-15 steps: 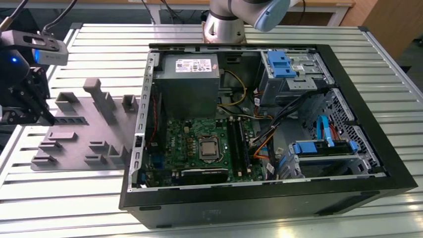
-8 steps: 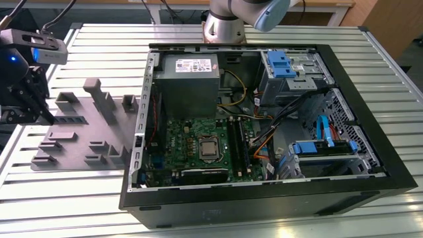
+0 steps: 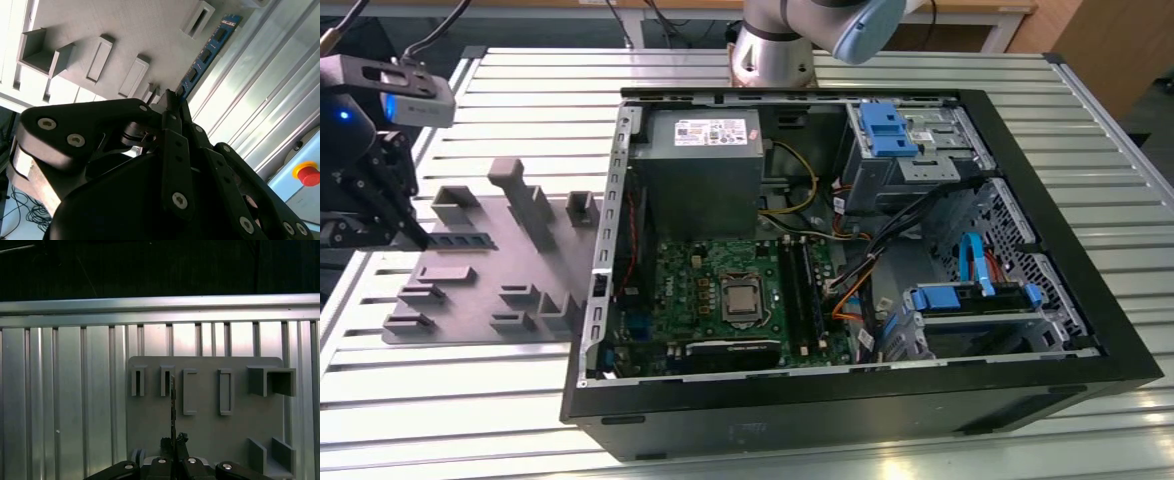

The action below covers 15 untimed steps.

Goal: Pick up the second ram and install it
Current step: 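Pick up the second ram and move it above second insertion slot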

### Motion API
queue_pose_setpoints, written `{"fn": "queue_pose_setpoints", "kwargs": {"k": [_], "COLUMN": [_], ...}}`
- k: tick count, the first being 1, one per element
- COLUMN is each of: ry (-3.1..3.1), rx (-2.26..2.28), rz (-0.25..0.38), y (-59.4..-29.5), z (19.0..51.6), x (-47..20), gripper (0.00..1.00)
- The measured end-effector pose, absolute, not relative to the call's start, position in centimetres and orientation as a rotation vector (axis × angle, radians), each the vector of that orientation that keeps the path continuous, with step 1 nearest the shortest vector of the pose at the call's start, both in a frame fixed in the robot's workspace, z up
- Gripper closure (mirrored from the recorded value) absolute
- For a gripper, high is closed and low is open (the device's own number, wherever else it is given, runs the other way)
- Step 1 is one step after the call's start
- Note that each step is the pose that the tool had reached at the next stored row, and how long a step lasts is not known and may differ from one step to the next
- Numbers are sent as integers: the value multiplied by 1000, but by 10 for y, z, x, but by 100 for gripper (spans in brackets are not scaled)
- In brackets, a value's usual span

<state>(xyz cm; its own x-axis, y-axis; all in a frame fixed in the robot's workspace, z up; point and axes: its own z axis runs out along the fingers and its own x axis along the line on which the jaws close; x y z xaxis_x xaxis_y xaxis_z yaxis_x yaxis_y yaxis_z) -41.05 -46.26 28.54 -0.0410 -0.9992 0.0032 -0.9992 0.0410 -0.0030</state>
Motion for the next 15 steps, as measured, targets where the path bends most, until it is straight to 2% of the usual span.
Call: {"fn": "queue_pose_setpoints", "kwargs": {"k": [15], "ry": [-2267], "rx": [2175], "rz": [7], "y": [-463], "z": [291], "x": [-410], "gripper": [86]}}
